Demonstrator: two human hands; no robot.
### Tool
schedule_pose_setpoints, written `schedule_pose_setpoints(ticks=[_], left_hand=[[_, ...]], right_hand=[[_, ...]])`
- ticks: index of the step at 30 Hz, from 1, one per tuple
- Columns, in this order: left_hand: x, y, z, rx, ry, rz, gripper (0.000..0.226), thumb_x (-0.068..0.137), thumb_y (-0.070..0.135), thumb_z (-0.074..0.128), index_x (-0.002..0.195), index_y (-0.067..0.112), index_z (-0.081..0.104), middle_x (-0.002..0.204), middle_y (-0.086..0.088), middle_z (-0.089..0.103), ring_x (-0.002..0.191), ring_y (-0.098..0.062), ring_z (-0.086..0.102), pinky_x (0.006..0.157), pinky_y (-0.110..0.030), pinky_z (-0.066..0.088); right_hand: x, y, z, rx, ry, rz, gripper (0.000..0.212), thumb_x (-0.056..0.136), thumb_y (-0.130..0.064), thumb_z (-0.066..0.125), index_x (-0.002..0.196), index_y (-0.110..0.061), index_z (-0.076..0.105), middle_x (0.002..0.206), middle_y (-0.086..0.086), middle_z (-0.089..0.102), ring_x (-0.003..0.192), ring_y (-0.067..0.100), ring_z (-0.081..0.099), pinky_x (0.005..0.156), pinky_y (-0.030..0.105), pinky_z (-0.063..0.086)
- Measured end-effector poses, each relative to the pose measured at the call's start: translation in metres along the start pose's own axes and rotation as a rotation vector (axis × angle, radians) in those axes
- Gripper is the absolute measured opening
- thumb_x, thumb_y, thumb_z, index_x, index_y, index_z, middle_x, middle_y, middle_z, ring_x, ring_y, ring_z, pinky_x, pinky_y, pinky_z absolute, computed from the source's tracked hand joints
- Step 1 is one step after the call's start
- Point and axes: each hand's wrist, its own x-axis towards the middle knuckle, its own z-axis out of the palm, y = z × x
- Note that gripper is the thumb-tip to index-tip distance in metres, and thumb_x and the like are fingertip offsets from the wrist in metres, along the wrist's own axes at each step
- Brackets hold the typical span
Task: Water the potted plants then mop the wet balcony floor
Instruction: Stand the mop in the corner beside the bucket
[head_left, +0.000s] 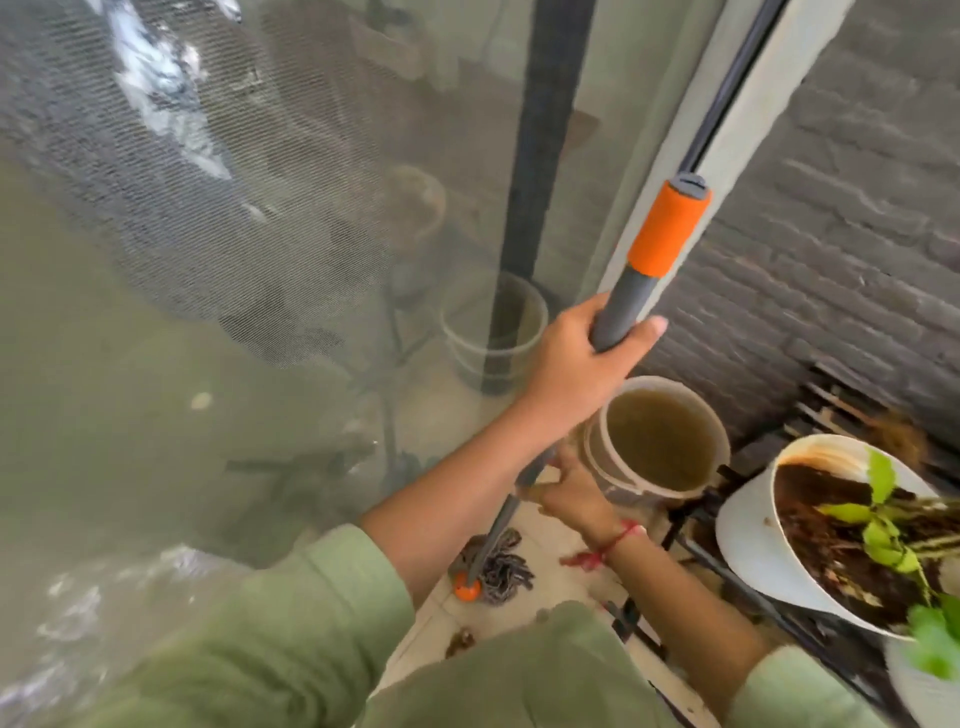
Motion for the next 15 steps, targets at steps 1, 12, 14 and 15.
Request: schedule_pose_setpoints(ticks=[1, 12, 14, 15], left_hand=[[-0.001, 0.002, -0.002, -0.028, -0.001, 0.011, 0.040, 0.084, 0.027, 0.066, 0.051, 0.029, 0.042, 0.039, 0.010, 0.041, 0.039, -0.009, 0.041, 0.047, -0.029, 0.035], [-0.010, 0.001, -0.043, -0.131, 0.141, -0.090, 0.048, 0.085, 0.008, 0.060, 0.050, 0.019, 0.029, 0.041, 0.007, 0.029, 0.038, -0.006, 0.026, 0.043, -0.022, 0.022], [-0.008, 0.002, -0.041, -0.133, 0.157, -0.095, 0.046, 0.085, 0.009, 0.059, 0.051, 0.017, 0.029, 0.044, -0.002, 0.027, 0.039, -0.009, 0.025, 0.044, -0.023, 0.022], [-0.006, 0.003, -0.039, -0.134, 0.154, -0.100, 0.047, 0.086, 0.007, 0.059, 0.051, 0.016, 0.029, 0.045, -0.001, 0.027, 0.040, -0.011, 0.025, 0.045, -0.023, 0.022]], right_hand=[[0.009, -0.003, 0.006, -0.064, -0.026, -0.031, 0.059, 0.066, -0.025, 0.080, 0.116, -0.006, 0.055, 0.112, 0.005, 0.058, 0.103, 0.019, 0.056, 0.088, 0.039, 0.050], [0.054, -0.005, 0.040, -0.479, -0.319, -0.195, 0.036, 0.077, -0.003, 0.062, 0.062, -0.034, 0.053, 0.065, -0.019, 0.054, 0.059, -0.007, 0.051, 0.054, 0.002, 0.036], [0.060, -0.004, 0.036, -0.475, -0.334, -0.194, 0.039, 0.078, -0.003, 0.060, 0.057, -0.034, 0.050, 0.055, -0.019, 0.052, 0.052, -0.007, 0.049, 0.052, 0.005, 0.035], [0.065, -0.001, 0.033, -0.476, -0.341, -0.207, 0.042, 0.078, -0.001, 0.059, 0.055, -0.035, 0.050, 0.049, -0.018, 0.053, 0.050, -0.007, 0.050, 0.052, 0.007, 0.034]])
